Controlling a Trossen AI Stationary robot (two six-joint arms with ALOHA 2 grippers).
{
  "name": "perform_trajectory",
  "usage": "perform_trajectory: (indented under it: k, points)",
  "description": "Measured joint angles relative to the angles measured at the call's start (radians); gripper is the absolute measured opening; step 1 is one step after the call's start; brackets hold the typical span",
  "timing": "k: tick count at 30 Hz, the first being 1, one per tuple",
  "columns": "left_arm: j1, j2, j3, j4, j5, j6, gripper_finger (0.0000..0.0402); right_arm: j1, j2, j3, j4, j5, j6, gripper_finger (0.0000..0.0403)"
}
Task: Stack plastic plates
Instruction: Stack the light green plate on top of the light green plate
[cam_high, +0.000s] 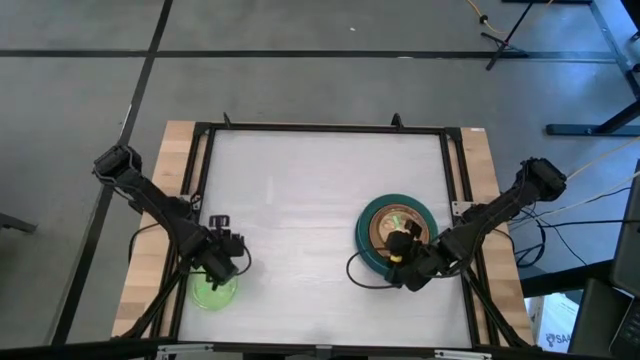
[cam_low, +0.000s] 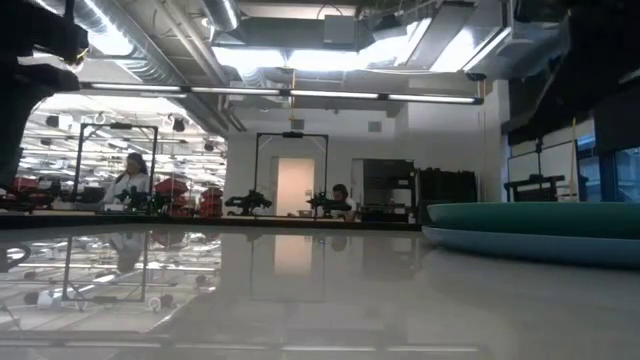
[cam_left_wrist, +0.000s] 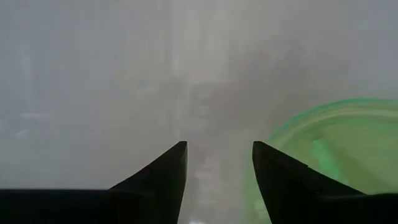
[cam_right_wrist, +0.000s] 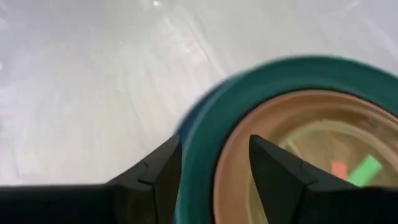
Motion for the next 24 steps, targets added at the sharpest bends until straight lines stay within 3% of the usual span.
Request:
perform_trajectory:
  k: [5,9,16,24]
  points:
    - [-0.012,-0.046,-0.018,0.012,0.014,0.035,0.0176,0.0,0.0,0.0,0.072,0.007,-0.036,0.0177]
    - [0.005,-0.2,-0.102,0.046,0.046,0.032,0.0176,0.0,0.0,0.0,0.086,0.007,-0.042,0.0177]
    - [0.014,-0.46,-0.286,0.165,0.08,-0.147,0.0176,0.0,0.009,0.0,0.082,0.012,-0.057,0.0177]
    - [0.014,-0.492,-0.446,0.29,0.241,-0.269,0.0176,0.0,0.011,0.0,0.083,0.076,-0.067,0.0177]
